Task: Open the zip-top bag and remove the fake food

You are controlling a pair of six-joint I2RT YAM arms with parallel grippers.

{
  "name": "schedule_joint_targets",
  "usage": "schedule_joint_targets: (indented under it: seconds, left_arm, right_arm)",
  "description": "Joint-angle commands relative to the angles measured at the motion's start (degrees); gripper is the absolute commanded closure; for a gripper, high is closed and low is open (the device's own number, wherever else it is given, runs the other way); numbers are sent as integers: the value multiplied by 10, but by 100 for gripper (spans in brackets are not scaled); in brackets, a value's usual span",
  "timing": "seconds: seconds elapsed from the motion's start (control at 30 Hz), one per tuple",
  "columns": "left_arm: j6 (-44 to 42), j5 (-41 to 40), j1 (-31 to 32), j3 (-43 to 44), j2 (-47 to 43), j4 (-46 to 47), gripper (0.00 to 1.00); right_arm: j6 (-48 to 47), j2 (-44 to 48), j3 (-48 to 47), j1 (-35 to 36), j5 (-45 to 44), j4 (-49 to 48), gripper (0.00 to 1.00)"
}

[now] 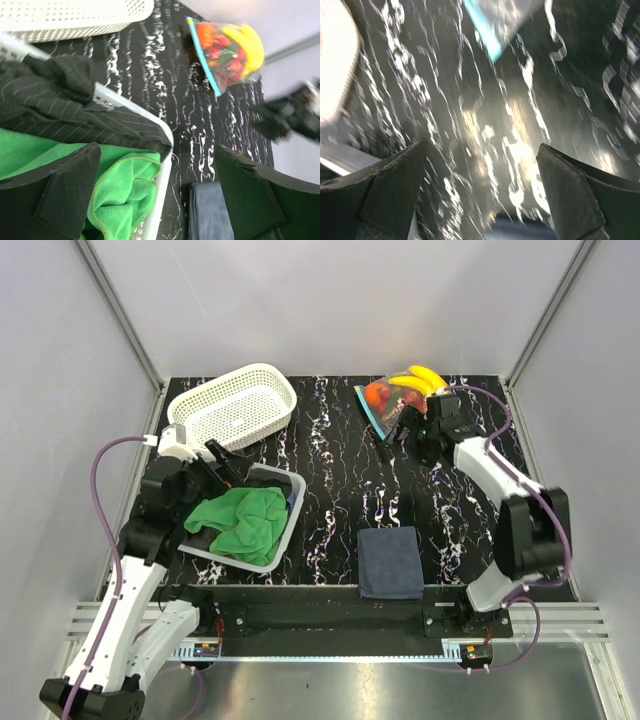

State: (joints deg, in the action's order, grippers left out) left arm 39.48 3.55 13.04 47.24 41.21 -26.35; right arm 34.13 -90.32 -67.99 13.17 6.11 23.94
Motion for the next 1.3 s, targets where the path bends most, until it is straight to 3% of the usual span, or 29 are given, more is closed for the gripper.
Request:
schedule_joint_targets:
  seconds: [0.0,0.07,0.17,0.3,0.53,0.63,0.67,0.77,0.8,0.83,0.87,0.97,1.1,1.27]
  left_arm:
    - [-102,84,0,33,-39,38,1]
    - [-115,116,0,36,-43,26,1]
    - [-114,146,2,36,-49,22,1]
    - [-108,153,8,25,-57,35,1]
    - [-91,160,12,21,-54,51,1]
    - [-83,194,19,30,-38,60,1]
    - [-84,203,23,36,-29,60,1]
    - [-64,228,31,65,9,44,2]
    - [-55,235,34,75,16,39,4]
    - [-37,240,37,79,25,38,4]
    - [-28,243,41,81,39,38,5]
    - [-9,234,93,94,66,45,4]
    - [29,188,131,102,125,72,4]
    - [87,218,159,139,241,172,9]
  right_arm:
    - [81,-113,-45,-71,169,-162,0]
    - [140,-168,-48,-82,228,-268,0]
    - [198,-215,-48,-86,235,-347,0]
    - [232,-265,-64,-86,227,-378,0]
    - [251,-299,-33,-85,199,-495,19]
    - [255,-303,-17,-85,191,-514,32]
    - [252,-306,-21,-86,194,-513,45]
    - [252,-314,-15,-85,203,-529,68]
    - [254,-317,-13,-85,204,-533,86]
    - [258,-318,-11,-85,212,-540,97]
    - [270,-318,-10,-85,219,-539,100]
    - [312,-278,14,-80,237,-542,100]
    - [320,-168,37,-69,230,-457,100]
    - [330,-95,94,-68,260,-399,100]
